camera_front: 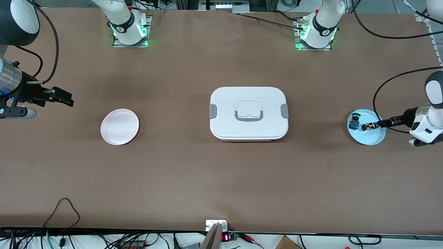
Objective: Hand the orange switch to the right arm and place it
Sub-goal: 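Lower the left gripper and grasp the orange switch on the plate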
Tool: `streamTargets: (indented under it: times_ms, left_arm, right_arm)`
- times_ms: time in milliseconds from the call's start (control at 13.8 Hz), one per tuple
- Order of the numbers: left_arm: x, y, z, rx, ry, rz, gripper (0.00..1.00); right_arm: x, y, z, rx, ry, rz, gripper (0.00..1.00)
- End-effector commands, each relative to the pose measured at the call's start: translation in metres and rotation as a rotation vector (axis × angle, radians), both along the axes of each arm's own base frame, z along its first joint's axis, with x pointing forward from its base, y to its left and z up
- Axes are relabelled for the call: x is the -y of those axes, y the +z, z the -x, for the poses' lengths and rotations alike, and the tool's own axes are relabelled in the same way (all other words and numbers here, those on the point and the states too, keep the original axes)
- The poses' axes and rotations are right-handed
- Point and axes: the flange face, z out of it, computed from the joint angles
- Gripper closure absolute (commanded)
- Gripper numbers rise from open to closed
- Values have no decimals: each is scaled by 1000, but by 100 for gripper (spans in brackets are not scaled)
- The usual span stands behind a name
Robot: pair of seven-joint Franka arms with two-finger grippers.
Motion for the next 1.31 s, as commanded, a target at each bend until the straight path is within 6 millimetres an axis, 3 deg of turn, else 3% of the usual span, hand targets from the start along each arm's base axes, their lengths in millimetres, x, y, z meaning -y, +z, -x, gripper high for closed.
streamTargets:
  times_ms: [0,145,290,798,870,1088,1233]
  left_arm:
    - [-6,-24,21,70,-51,-18,1]
    - [-21,-49,33,150,-59,-37,0]
    - [-19,-70,45,223,-66,-56,0]
    - [-22,-107,50,200,-47,-38,2]
    - [-21,-109,51,197,-44,-35,2]
    - [-19,-119,51,188,-44,-29,2]
    - [-19,-131,51,205,-47,-34,2]
  right_arm:
    - [-3,4,3,10,1,-7,0]
    - [-4,4,3,12,3,-6,0]
    - [-4,6,2,24,5,-4,0]
    - [-8,8,-6,77,5,-22,0]
    - [-13,-6,-13,62,14,-19,0]
    - [-19,8,-7,82,24,-17,0]
    - [-23,-2,-8,54,39,-10,0]
